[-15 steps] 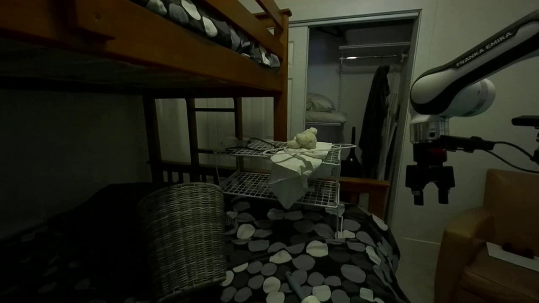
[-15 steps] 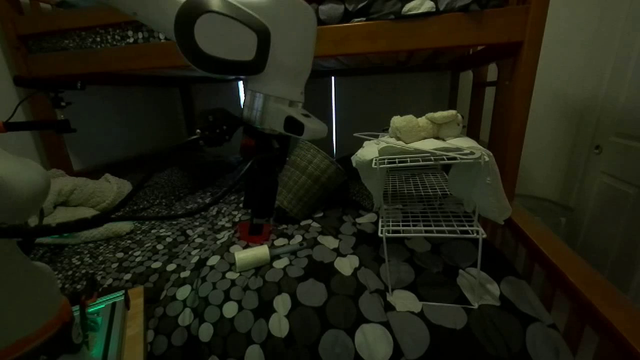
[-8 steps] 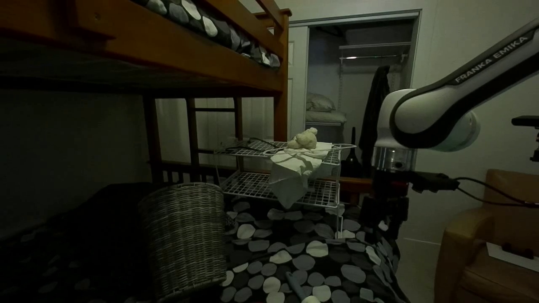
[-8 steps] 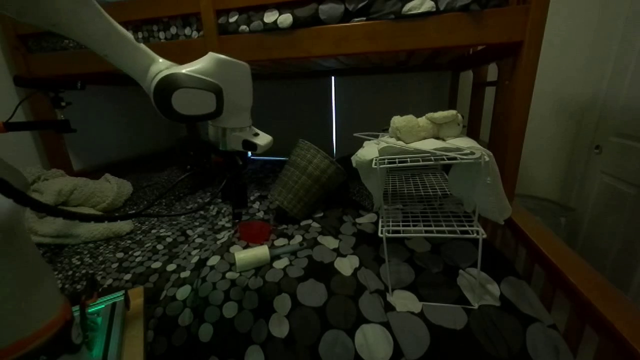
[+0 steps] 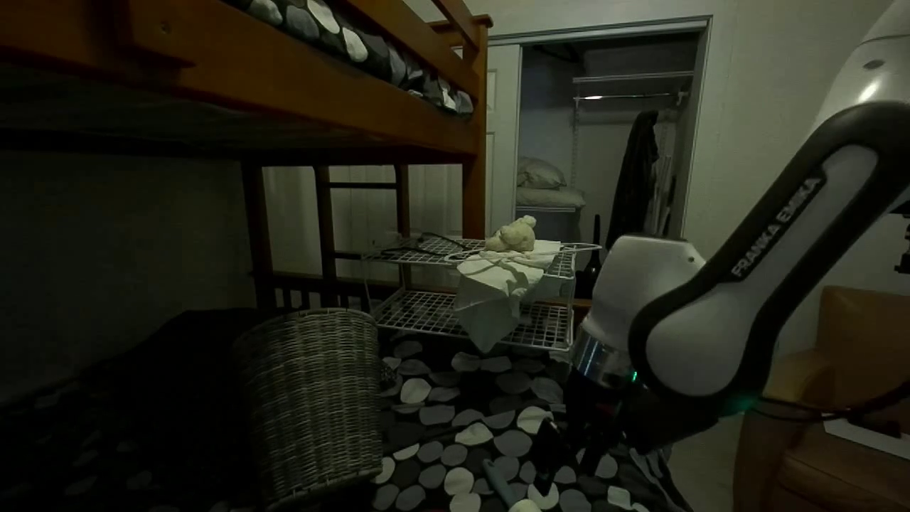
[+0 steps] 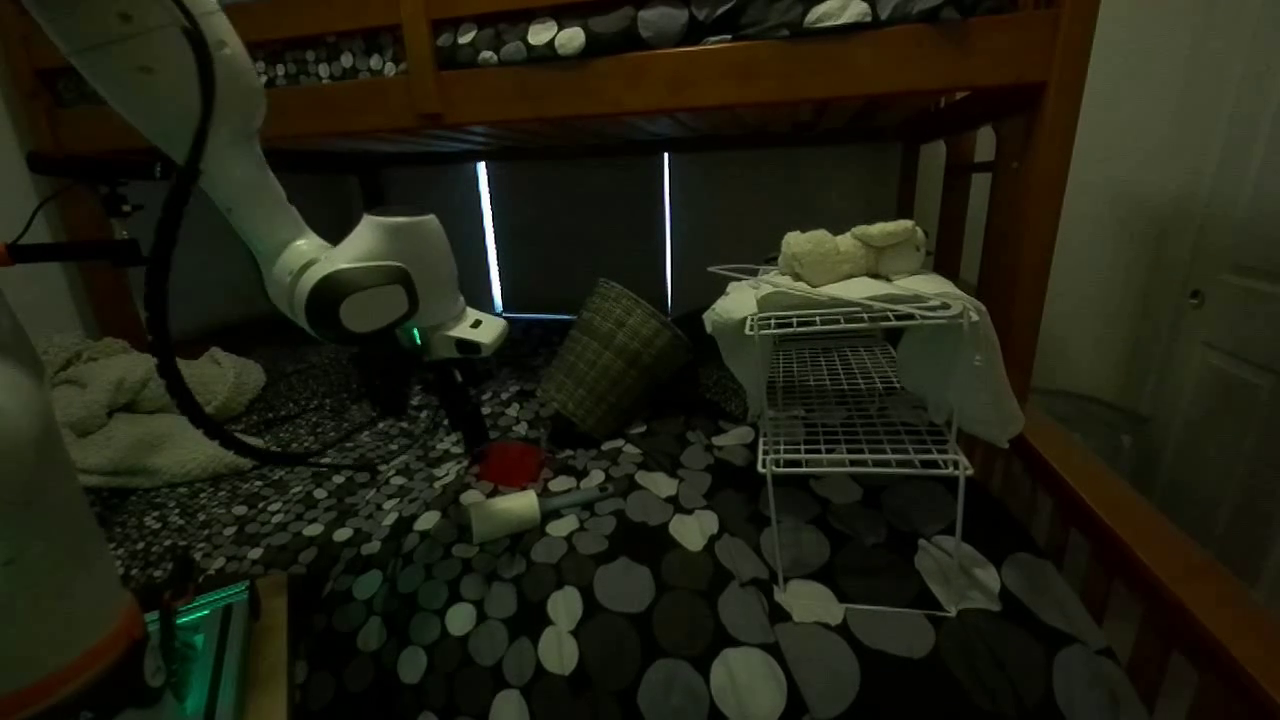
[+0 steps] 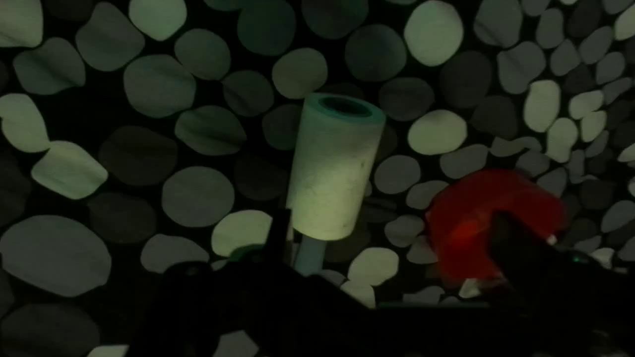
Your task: Place the lint roller on the bowl
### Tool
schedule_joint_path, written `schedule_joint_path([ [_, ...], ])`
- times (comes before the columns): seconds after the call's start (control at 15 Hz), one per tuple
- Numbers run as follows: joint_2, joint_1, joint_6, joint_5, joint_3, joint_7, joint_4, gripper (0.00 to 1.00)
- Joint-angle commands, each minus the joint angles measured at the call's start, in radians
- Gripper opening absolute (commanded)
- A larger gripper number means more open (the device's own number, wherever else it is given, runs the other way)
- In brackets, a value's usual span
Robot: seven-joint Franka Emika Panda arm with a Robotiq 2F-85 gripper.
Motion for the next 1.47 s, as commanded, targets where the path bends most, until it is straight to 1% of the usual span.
schedule_joint_path([
  [0.0, 0.23, -0.016, 0.185, -0.052, -0.046, 0.049, 0.0, 1.0],
  [0.07, 0.274, -0.039, 0.211, 0.01, -0.037, 0.009, 0.008, 1.0],
  [0.13, 0.33, -0.058, 0.243, 0.031, -0.027, 0.003, 0.026, 1.0],
  [0.2, 0.375, -0.1, 0.258, 0.044, -0.003, -0.015, 0.057, 1.0],
  [0.33, 0.453, -0.186, 0.284, 0.045, 0.073, -0.025, 0.109, 1.0],
  [0.4, 0.477, -0.219, 0.297, 0.034, 0.104, -0.022, 0.123, 1.0],
  [0.47, 0.497, -0.251, 0.302, -0.012, 0.128, 0.011, 0.142, 1.0],
  [0.6, 0.529, -0.282, 0.291, -0.031, 0.154, 0.012, 0.167, 1.0],
  [0.67, 0.544, -0.282, 0.292, -0.038, 0.154, 0.012, 0.175, 1.0],
  [0.73, 0.553, -0.262, 0.279, -0.045, 0.131, 0.014, 0.175, 1.0],
  [0.8, 0.561, -0.254, 0.277, -0.051, 0.118, 0.015, 0.177, 0.75],
  [0.87, 0.566, -0.241, 0.278, -0.057, 0.098, 0.015, 0.169, 0.73],
  [0.93, 0.57, -0.238, 0.275, -0.064, 0.088, 0.013, 0.169, 0.66],
  [1.07, 0.547, -0.272, 0.273, -0.076, 0.106, 0.007, 0.165, 0.5],
  [1.13, 0.5, -0.337, 0.265, -0.077, 0.16, 0.0, 0.161, 0.43],
  [1.2, 0.477, -0.368, 0.265, -0.078, 0.187, -0.004, 0.156, 0.37],
  [1.27, 0.437, -0.438, 0.253, -0.075, 0.242, -0.01, 0.146, 0.37],
  [1.4, 0.382, -0.581, 0.214, -0.059, 0.383, -0.013, 0.15, 0.35],
])
